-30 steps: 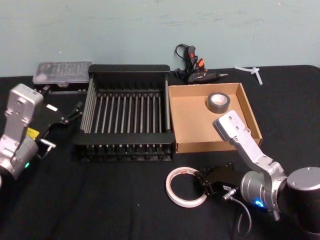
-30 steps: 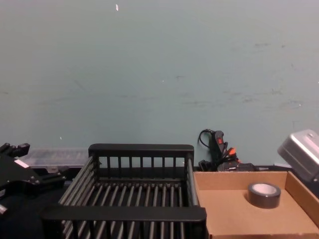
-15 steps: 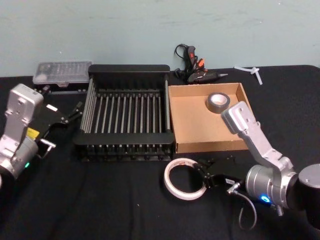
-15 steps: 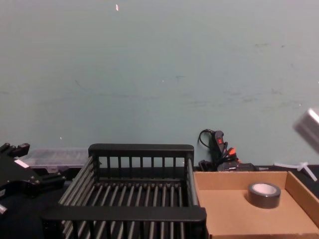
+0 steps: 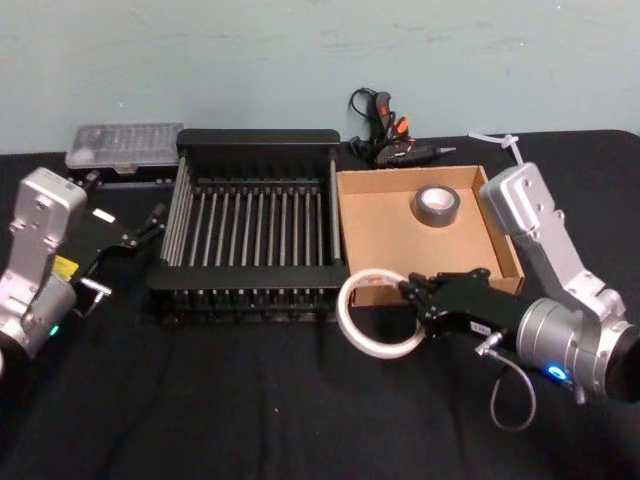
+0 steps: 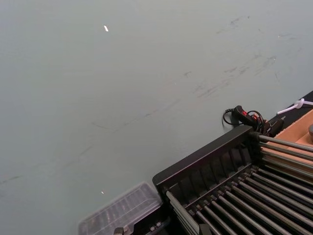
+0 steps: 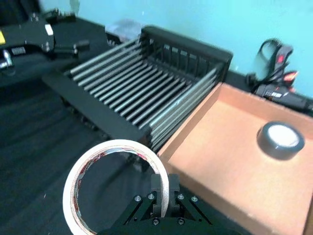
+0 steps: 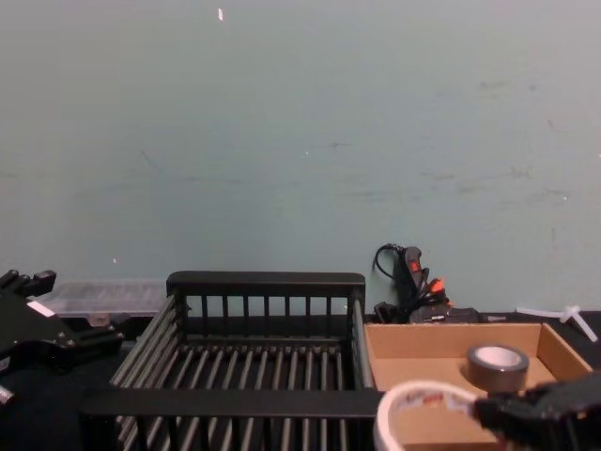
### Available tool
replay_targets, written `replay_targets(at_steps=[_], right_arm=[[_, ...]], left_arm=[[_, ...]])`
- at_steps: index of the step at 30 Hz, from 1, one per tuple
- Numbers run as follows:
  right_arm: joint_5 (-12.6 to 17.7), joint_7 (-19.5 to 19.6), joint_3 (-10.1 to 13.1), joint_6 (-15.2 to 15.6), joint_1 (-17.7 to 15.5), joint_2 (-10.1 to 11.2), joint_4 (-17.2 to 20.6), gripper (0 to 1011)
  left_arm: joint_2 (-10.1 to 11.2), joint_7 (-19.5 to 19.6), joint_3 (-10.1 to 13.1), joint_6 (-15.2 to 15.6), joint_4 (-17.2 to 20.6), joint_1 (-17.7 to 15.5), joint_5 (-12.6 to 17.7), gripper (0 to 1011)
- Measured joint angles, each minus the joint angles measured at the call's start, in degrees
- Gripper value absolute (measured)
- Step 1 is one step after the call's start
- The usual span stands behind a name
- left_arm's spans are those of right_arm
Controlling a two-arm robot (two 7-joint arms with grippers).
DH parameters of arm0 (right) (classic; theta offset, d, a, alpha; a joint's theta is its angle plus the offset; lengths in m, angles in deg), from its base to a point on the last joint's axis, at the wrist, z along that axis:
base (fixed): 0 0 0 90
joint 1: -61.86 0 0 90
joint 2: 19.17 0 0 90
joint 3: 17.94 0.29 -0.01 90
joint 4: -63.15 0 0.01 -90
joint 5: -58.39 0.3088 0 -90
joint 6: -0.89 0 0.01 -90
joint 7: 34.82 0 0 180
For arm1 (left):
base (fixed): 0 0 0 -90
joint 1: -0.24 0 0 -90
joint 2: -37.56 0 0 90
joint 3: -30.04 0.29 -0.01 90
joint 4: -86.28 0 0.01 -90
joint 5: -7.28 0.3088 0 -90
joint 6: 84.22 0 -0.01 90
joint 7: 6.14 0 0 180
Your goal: Pick up the white tape and place it into the black box , Pick up the silver tape and place it into the brown box.
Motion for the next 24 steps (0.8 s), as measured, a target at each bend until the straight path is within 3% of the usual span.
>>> replay_targets(at_steps=[12, 24], right_arm=[[0.4, 2.3, 0.4, -8.6, 1.7, -0.5, -1.0, 95], [-1.3, 5.0, -1.7, -16.4, 6.5, -3.3, -6.8, 95]], left_arm=[[0.0, 0.0, 0.0, 0.0, 0.0, 0.0, 0.0, 1001], [0.0, 0.0, 0.0, 0.0, 0.0, 0.0, 0.0, 1001]])
